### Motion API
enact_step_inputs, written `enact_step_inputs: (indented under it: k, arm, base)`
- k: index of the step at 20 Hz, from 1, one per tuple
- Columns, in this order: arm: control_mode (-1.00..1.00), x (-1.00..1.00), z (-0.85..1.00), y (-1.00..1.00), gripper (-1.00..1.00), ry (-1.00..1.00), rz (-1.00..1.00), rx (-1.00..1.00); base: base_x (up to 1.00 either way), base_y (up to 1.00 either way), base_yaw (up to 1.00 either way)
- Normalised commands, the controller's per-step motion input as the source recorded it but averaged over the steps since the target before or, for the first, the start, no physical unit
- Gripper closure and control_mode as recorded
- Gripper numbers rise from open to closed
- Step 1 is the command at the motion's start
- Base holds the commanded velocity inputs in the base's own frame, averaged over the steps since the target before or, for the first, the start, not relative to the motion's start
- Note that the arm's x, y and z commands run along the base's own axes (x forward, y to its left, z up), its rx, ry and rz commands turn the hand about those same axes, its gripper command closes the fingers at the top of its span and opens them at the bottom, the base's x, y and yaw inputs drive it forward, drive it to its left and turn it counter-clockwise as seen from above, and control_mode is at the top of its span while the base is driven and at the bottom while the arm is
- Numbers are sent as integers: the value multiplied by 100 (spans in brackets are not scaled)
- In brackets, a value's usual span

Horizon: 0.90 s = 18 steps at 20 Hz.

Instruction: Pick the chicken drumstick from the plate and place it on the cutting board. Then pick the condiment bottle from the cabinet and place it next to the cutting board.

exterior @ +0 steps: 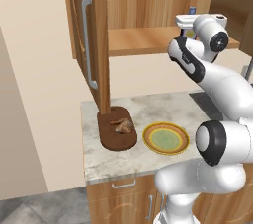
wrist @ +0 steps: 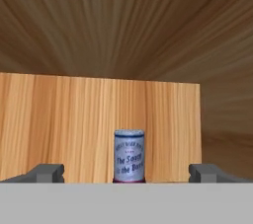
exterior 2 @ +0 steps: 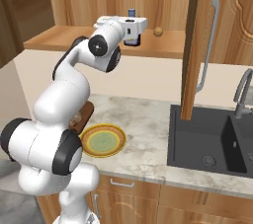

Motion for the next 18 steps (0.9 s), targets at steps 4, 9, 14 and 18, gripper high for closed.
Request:
enact_step_inputs:
  k: [4,9,14,18]
  arm:
    - [-100,11,0,-4,-100,0,0,0]
    - [-100,9,0,-3,-100,0,0,0]
    - [-100,10,0,-3,-100,0,0,0]
    - [-100,11,0,-3,-100,0,0,0]
  base:
    - [0,0,0]
    - [0,0,0]
    - [0,0,0]
    - [0,0,0]
